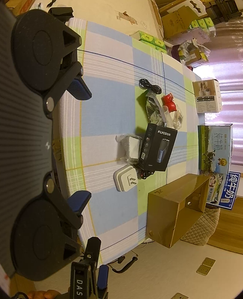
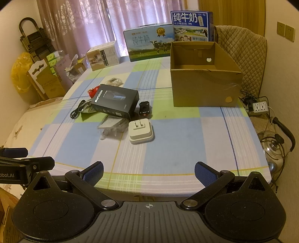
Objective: Organize objects
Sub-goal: 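Reach the left tool toward the black FLYCO box while the right tool reaches the white plug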
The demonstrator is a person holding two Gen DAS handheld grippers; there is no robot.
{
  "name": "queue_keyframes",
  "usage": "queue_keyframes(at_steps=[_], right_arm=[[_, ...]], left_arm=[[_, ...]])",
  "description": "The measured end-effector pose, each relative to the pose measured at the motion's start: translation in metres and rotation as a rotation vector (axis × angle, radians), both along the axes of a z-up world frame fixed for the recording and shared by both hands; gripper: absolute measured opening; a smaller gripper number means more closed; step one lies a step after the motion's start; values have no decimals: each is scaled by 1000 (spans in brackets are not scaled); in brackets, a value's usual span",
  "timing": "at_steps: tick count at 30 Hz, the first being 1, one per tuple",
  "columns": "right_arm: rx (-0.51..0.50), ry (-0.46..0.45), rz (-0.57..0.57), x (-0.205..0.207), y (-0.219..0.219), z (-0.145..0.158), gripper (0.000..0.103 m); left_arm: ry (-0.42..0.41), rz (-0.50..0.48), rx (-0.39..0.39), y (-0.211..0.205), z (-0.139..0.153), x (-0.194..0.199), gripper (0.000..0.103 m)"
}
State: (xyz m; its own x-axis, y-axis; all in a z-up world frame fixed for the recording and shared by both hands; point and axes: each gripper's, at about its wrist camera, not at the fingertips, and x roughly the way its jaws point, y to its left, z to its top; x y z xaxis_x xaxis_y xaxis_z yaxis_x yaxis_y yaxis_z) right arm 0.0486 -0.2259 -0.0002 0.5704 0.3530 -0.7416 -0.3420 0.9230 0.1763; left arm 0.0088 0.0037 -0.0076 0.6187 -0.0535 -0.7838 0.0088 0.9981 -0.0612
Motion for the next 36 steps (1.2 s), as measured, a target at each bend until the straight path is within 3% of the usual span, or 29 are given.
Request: queue_keyframes(at_steps=[36], right_arm=[[-1,22,-37,36,11,-6,101]], left_arm=[[25,-28,0,9,-5,41,102]])
